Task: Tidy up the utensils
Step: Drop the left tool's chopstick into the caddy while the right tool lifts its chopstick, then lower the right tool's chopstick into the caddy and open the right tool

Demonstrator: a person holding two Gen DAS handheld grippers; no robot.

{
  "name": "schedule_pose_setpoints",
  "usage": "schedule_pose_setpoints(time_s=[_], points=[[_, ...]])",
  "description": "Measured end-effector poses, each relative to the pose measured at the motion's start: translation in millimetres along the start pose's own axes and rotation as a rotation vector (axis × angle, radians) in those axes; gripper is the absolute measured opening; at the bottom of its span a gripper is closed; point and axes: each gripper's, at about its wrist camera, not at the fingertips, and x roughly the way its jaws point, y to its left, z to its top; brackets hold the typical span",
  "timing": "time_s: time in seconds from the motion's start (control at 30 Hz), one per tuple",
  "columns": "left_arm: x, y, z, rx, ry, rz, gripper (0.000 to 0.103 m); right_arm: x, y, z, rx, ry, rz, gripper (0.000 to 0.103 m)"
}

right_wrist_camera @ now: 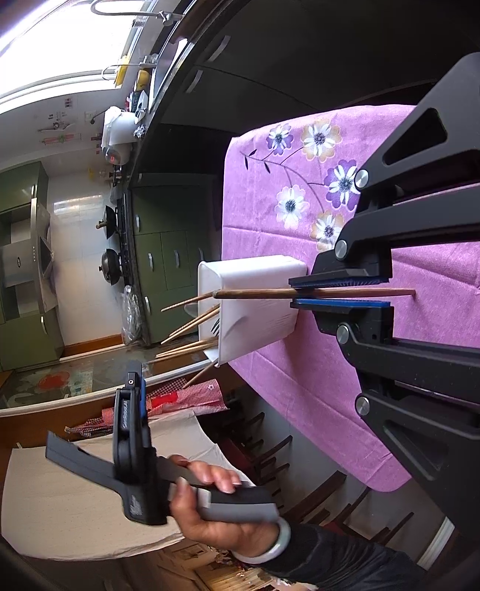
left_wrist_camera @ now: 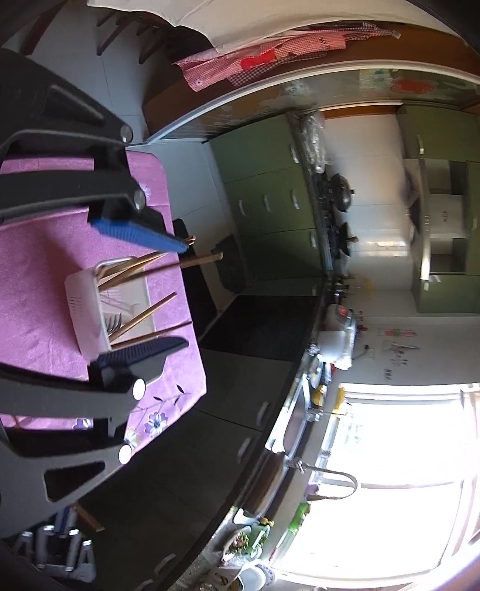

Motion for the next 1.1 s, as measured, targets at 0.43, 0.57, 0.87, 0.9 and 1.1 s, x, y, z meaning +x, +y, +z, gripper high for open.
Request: schedule_pose_setpoints(time_s=[0.43, 0.57, 0.87, 0.9, 1.1], points=[[-85, 2, -115, -0.036, -0.119, 0.072, 0.091, -27, 3, 119, 0.013, -0.209, 0.097, 0.006], [-91, 5, -139, -0.049, -0.105, 0.115, 0.091, -19, 1, 156, 0.040, -0.277, 0.073, 0.006], [-90, 28, -164, -0.135, -0.060, 0.129, 0.092, 66, -10, 171, 0.039, -0.156, -0.043, 0.007], [-89, 31, -165, -0.148, -0.052, 0.124, 0.092, 78, -11, 165, 0.044, -0.130, -0.041, 0.007], [-84, 35, -169, -0.165, -0.038, 0.122, 0.092, 116, -11, 140, 0.036, -0.039, -0.042, 0.007]])
